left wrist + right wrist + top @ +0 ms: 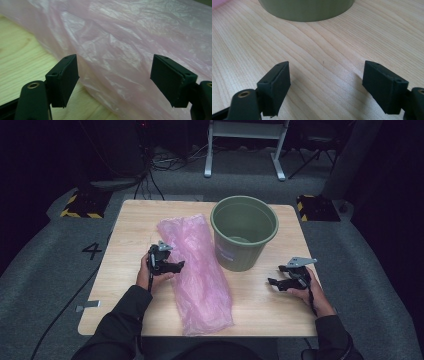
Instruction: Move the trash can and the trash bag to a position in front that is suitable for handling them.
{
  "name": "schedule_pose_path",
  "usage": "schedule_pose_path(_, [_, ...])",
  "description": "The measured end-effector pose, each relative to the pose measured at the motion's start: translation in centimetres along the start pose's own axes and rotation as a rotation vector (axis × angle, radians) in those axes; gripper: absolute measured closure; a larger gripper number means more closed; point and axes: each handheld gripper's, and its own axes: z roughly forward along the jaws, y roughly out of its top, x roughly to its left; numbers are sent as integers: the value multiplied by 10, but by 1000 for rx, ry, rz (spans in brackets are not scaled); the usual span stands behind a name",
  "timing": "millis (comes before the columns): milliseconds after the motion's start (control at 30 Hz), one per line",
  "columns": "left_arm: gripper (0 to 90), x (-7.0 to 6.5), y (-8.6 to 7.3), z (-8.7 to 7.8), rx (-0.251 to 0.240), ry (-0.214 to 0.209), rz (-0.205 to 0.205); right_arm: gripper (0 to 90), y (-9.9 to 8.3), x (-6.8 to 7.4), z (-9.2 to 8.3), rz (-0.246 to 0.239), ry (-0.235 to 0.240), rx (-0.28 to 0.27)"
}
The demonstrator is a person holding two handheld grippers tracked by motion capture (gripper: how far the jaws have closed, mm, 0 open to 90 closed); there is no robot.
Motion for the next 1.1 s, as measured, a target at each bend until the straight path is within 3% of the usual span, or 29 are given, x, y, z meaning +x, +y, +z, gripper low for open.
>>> schedule_pose_path(233, [235,-5,-5,8,32,-29,15,225,0,0,0,-1,0,0])
schedule_pose_path(333, [260,-7,-5,8,30,-1,35,225,0,0,0,-1,1,0])
schedule_pose_path(400, [362,-9,-7,7,20,31,48,225,0,0,0,-1,0,-1])
schedule_pose_path(467, [382,-9,-8,6,20,36,52,225,0,0,0,-1,1,-1])
schedule_pose_path(500, [454,-9,-8,6,13,35,58,225,0,0,0,-1,1,-1])
schedule_pose_path(567, [538,-10,-9,5,8,23,67,225,0,0,0,-2,1,-1])
schedule_pose_path(600, [538,-10,-9,4,10,22,83,225,0,0,0,-2,2,-1])
schedule_pose_path(667, [644,-14,-8,2,25,22,98,225,0,0,0,-2,4,-1])
schedule_pose_path(833, [701,-14,-9,1,27,14,101,225,0,-1,0,-1,6,-1])
schedule_pose_path(933, [861,-14,-11,0,19,12,132,225,0,-1,0,-1,6,-1])
schedule_pose_path(1100, [888,-11,-13,-2,10,-8,131,225,0,-1,0,-1,6,-1])
